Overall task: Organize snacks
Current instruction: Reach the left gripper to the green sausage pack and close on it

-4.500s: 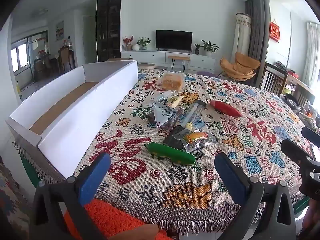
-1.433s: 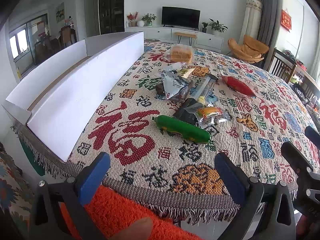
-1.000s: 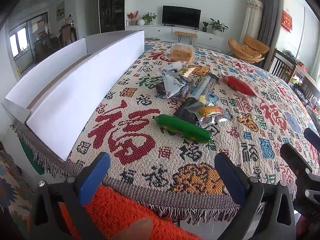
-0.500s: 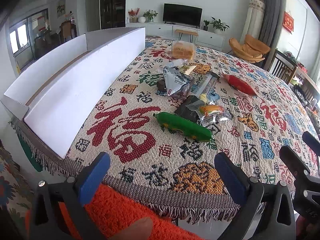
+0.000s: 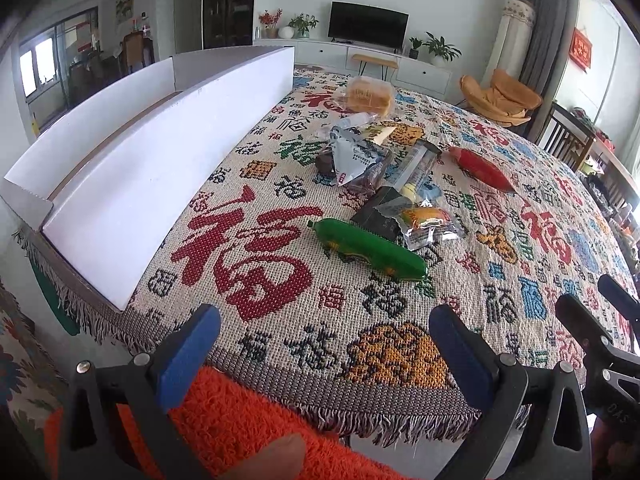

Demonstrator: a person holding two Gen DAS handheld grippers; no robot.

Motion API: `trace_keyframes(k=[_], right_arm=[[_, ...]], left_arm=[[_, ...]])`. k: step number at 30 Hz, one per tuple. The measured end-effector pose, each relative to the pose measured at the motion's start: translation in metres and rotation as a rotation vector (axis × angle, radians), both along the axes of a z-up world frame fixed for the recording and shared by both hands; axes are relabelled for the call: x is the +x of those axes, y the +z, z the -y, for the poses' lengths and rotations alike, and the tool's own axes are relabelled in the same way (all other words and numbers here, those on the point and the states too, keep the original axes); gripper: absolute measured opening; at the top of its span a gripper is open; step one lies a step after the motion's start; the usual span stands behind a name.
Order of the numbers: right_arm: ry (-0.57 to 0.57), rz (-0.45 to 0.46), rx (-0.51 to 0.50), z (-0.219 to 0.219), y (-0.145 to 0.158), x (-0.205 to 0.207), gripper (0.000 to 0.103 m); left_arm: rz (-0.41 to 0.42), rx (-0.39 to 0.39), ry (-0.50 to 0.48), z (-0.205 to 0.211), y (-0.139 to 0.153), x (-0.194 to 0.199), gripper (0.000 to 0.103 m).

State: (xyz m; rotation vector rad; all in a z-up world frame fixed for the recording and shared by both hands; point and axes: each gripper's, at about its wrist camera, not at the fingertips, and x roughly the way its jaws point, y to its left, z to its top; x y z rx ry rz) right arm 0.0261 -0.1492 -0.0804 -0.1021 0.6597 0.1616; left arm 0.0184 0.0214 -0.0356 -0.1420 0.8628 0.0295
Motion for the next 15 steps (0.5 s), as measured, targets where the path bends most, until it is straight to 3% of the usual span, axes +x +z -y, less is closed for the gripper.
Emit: trace_keyframes(k=[10, 15], right_arm=[[-0.059, -0.061, 0.041, 0.02, -0.005, 0.016, 0.094], [-0.097, -0.215, 0.091, 0.044, -0.02, 0.059, 0.094]], left_arm=[[-0.017, -0.021, 0.002, -0.005, -0.002, 0.003, 0.103], [-0.031, -0.048, 0.003, -0.009, -0.004, 0.006, 0.103]])
